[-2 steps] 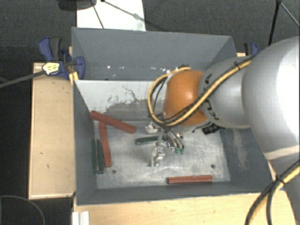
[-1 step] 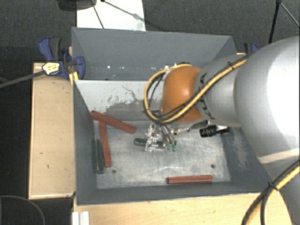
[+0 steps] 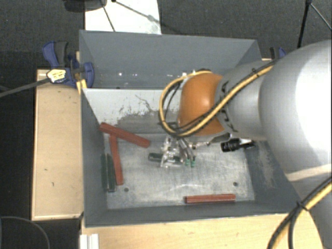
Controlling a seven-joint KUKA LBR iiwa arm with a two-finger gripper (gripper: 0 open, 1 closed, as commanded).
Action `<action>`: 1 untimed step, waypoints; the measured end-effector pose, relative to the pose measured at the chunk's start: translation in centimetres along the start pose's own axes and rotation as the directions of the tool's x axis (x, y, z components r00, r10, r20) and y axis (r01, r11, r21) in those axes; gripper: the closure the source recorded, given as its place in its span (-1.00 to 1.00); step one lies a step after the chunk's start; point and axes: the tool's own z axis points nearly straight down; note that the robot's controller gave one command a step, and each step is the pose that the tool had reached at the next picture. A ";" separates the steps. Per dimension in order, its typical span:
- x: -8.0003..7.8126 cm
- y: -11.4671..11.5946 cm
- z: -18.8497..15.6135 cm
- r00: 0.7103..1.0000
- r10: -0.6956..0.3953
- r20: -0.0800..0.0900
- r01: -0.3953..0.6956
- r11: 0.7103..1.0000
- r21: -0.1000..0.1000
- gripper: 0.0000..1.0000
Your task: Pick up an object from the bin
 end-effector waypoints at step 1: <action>0.0 0.0 -0.2 1.000 0.000 -0.002 0.000 1.000 0.001 1.00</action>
Offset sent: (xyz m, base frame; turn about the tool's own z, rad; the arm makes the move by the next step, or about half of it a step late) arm 0.0001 0.0000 0.0384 0.0000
